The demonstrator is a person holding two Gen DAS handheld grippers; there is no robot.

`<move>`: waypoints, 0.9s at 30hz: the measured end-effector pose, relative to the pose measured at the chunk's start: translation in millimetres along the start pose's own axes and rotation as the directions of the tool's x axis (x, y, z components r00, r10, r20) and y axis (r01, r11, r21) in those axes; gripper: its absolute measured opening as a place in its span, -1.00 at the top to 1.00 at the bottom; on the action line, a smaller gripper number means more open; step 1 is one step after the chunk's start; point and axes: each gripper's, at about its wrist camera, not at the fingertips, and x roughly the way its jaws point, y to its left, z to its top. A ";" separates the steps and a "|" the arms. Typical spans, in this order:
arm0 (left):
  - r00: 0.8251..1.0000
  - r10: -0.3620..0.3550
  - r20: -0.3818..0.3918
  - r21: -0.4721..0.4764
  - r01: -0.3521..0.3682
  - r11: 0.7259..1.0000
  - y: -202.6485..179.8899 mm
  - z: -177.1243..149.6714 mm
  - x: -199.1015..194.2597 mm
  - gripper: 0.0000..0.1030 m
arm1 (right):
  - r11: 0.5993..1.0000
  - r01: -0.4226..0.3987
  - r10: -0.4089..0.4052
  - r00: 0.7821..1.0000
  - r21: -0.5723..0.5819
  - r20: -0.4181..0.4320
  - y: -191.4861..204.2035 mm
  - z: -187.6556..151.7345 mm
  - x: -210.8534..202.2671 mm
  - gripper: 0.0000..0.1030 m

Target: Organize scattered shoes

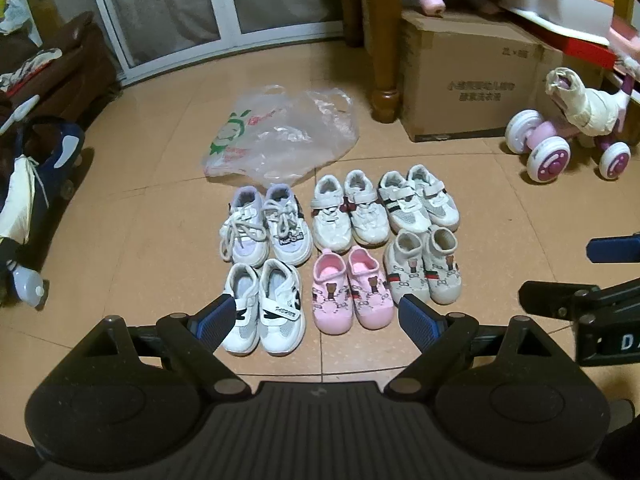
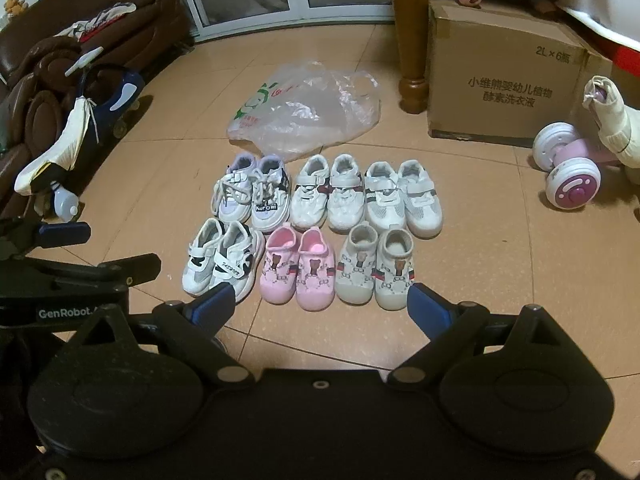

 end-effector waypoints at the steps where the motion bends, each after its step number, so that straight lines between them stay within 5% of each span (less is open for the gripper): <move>1: 1.000 -0.002 0.002 -0.004 0.002 1.000 1.1 -0.4 0.3 -0.72 | 1.000 -0.001 0.001 1.000 -0.002 -0.003 1.1 0.0 2.0 -0.83; 15: 1.000 0.014 0.018 -0.034 -0.013 0.999 7.6 -2.4 1.4 -0.72 | 1.000 -0.006 0.006 1.000 -0.011 -0.029 7.4 -1.7 12.3 -0.83; 27: 0.998 -0.057 -0.006 -0.053 0.057 0.997 6.0 -3.6 8.5 -0.72 | 1.000 -0.009 0.008 0.999 -0.013 -0.050 8.8 -3.6 19.2 -0.83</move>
